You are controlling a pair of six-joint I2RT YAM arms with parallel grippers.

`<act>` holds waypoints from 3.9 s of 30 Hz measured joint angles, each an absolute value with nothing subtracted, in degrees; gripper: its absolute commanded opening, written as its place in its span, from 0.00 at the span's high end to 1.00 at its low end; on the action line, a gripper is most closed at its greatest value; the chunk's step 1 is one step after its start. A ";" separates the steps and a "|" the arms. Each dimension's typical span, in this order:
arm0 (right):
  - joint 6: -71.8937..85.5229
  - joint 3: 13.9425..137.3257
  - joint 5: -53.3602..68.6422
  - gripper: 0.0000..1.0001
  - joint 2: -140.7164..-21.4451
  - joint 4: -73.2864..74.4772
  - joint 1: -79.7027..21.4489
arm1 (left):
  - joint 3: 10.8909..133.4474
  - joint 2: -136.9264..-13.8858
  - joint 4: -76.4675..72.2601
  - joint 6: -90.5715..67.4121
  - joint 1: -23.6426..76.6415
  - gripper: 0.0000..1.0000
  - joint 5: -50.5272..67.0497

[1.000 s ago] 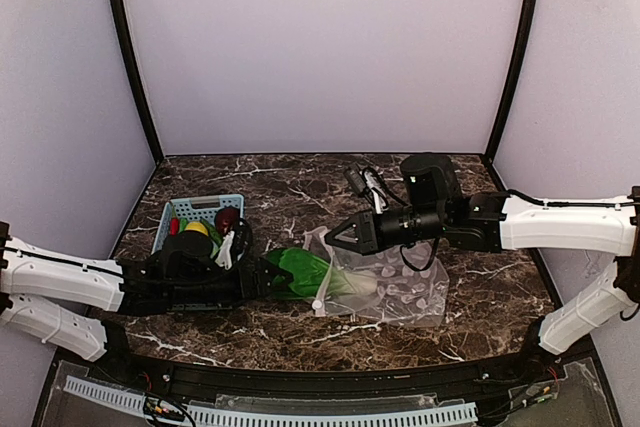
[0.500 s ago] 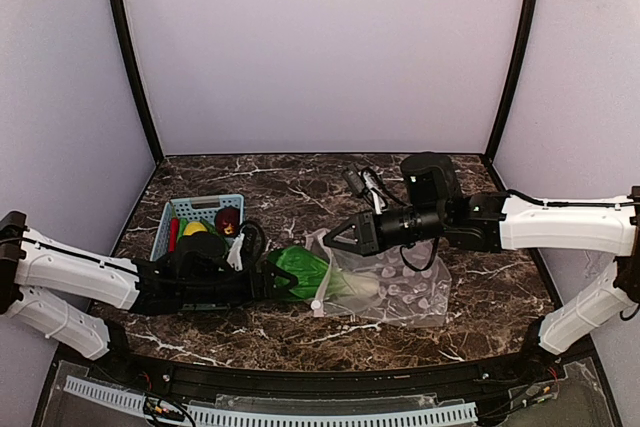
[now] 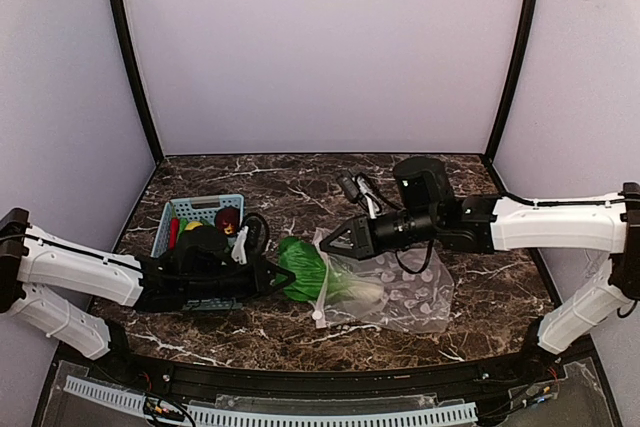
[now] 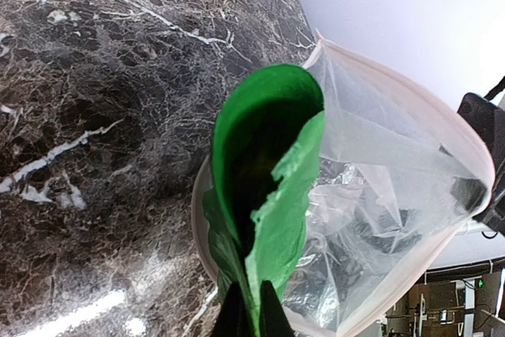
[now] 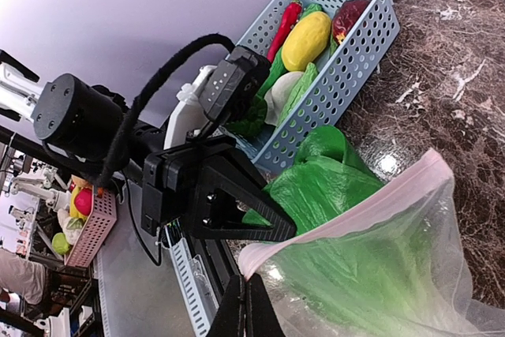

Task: Place the food in the zip-top bag and seal the zipper
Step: Adjust the fake vegetable in the zipper food storage bag, then adjust the zipper food storage bag at the center of the board.

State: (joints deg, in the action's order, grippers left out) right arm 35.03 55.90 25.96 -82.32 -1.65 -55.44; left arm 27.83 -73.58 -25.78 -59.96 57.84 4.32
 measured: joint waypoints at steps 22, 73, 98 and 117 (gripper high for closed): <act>37.01 55.90 22.26 1.00 -81.71 -7.38 -55.46 | 35.35 -79.61 -35.48 -57.19 57.49 0.99 11.73; 38.00 51.31 18.17 1.00 -77.73 -9.74 -55.09 | 37.54 -68.53 -8.64 -51.68 57.49 0.32 6.44; 37.74 51.31 17.21 1.00 -76.58 -8.49 -55.09 | 37.54 -80.23 -17.63 -57.52 58.33 0.56 12.64; 37.39 51.31 15.51 1.00 -76.58 -7.55 -55.09 | 37.21 -79.61 -19.16 -59.46 59.40 0.40 12.32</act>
State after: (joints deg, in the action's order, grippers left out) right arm 37.39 51.31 15.51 -76.58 -7.55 -55.09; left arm 37.21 -79.61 -19.16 -59.46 59.40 12.32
